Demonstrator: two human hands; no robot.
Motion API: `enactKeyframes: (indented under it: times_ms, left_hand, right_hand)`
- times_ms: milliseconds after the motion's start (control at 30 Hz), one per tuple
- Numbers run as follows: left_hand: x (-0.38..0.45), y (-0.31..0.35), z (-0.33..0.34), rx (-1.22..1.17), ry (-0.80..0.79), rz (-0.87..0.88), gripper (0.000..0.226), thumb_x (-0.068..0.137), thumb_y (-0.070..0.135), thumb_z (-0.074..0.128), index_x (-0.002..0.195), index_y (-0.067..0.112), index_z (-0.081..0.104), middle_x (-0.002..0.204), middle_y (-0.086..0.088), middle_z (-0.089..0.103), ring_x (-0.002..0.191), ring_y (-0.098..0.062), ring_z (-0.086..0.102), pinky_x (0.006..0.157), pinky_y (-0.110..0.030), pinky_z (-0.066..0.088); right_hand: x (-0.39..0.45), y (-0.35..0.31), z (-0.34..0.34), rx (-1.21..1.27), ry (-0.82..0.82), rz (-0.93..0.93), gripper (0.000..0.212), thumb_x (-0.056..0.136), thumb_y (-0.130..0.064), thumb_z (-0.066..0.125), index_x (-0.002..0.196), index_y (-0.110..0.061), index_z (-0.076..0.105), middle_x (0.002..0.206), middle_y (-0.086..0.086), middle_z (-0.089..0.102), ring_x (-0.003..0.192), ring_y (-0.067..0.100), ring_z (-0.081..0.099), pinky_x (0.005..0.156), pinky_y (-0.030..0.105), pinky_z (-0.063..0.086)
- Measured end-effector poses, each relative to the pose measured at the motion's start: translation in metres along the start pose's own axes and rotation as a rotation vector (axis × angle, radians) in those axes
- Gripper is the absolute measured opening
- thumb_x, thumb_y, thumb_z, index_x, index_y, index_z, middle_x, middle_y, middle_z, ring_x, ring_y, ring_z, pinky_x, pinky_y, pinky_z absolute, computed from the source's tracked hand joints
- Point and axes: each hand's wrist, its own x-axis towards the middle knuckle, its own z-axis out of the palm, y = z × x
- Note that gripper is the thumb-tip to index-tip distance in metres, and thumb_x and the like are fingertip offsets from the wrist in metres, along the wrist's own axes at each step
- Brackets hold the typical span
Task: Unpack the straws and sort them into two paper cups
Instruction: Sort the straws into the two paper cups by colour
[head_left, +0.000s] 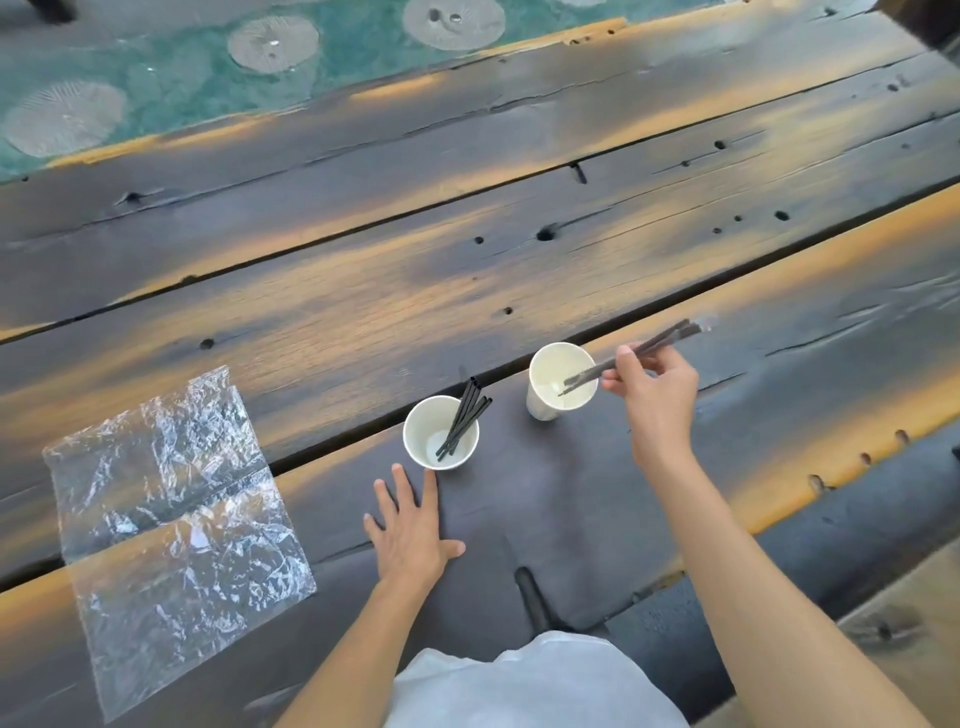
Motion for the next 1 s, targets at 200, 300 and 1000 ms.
enactKeyframes:
  times_ms: [200,300,1000]
  left_hand:
    - [-0.002,0.0,0.0,0.017,0.003,-0.006,0.113,0.083,0.049,0.072,0.157,0.028,-0.01,0.165,-0.011,-0.023,0.15,-0.04,-0.019,0.119,-0.061,0.006]
    - [-0.003,0.0,0.0,0.012,0.003,-0.01,0.113,0.083,0.049,0.072,0.157,0.029,-0.009,0.165,-0.011,-0.023,0.151,-0.039,-0.019,0.12,-0.061,0.006]
    - [-0.022,-0.027,0.003,-0.238,0.141,0.022,0.089,0.091,0.043,0.065,0.158,0.029,0.008,0.168,-0.006,-0.009,0.154,-0.029,-0.01,0.122,-0.044,0.008]
  right_hand:
    - [0.008,0.02,0.016,-0.179,-0.102,0.045,0.008,0.09,-0.016,0.063,0.084,-0.015,0.067,0.074,0.009,0.072,0.058,0.014,0.07,0.079,0.043,0.061]
    - [0.009,0.023,0.017,-0.214,-0.112,0.062,0.008,0.09,-0.017,0.063,0.087,-0.012,0.068,0.079,0.013,0.073,0.062,0.016,0.071,0.081,0.043,0.061]
    - [-0.078,-0.042,0.064,-0.123,-0.439,-0.252,0.014,0.097,-0.01,0.054,0.106,-0.016,0.063,0.101,0.017,0.064,0.058,0.015,0.061,0.054,0.024,0.051]
